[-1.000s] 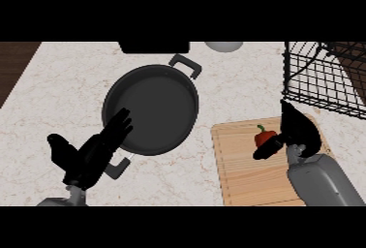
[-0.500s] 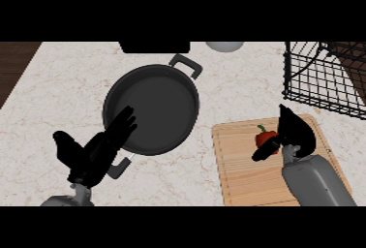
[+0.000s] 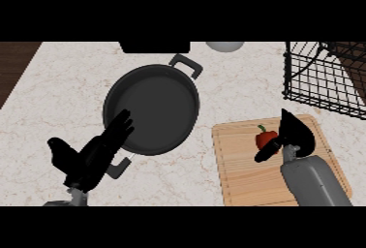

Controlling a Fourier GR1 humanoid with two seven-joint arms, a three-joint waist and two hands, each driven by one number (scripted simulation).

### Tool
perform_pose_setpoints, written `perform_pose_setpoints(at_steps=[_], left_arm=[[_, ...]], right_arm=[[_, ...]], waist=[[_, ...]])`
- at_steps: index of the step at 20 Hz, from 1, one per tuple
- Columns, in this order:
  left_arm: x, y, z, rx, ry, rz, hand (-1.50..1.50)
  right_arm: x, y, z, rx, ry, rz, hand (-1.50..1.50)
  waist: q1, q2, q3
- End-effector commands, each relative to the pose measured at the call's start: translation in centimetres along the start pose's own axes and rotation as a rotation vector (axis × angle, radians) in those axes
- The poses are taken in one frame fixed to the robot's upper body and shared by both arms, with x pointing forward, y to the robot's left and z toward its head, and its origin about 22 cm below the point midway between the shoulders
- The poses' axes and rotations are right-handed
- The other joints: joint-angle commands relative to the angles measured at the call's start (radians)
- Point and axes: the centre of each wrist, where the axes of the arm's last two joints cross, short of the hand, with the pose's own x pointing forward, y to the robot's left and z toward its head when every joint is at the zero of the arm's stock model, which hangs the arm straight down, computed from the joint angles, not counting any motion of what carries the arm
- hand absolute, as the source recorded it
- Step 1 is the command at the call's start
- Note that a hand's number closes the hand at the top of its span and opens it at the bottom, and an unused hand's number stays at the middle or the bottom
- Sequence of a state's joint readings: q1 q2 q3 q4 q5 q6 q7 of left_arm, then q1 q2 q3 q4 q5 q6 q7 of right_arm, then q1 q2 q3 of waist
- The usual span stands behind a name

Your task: Pick the bell pepper from the cutting board and place it in the pot

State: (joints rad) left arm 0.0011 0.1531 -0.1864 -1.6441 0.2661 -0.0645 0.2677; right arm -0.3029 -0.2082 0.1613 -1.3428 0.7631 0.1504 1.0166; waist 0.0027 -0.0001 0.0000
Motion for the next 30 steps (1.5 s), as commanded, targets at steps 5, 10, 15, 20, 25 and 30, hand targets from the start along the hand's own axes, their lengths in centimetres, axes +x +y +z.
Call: perform_pose_setpoints(at_steps=[5,10,15,20,25,30], left_arm=[[-0.2,0.4,-1.1,0.002,0.027,-0.010,0.00],[-0.9,-1.3,0.1,0.000,0.006,-0.017,0.00],[0.5,0.8,0.3,-0.004,0.010,0.001,0.00],[-0.4,0.3,-0.2,0.010,0.024,-0.001,0.00],[-0.3,0.3,-0.3,-0.013,0.019,-0.010,0.00],[0.0,-0.8,-0.5,0.017,0.029,0.023,0.00]], right_arm=[[-0.6,2.5,-1.5,0.020,0.053,0.011,-1.50],[1.0,3.4,-1.4,0.067,-0.121,-0.029,1.50],[1.4,4.0,-1.7,0.022,-0.115,-0.005,1.50],[2.2,8.9,7.8,0.043,-0.166,-0.052,1.50],[1.2,14.6,16.3,0.095,-0.194,-0.042,1.50],[0.2,15.8,21.7,-0.006,-0.216,-0.018,1.50]], waist=[[-0.001,0.000,0.000],[0.003,0.001,0.000],[0.002,0.001,0.000],[-0.010,-0.006,-0.001],[0.004,-0.009,-0.001],[-0.005,-0.009,-0.001]])
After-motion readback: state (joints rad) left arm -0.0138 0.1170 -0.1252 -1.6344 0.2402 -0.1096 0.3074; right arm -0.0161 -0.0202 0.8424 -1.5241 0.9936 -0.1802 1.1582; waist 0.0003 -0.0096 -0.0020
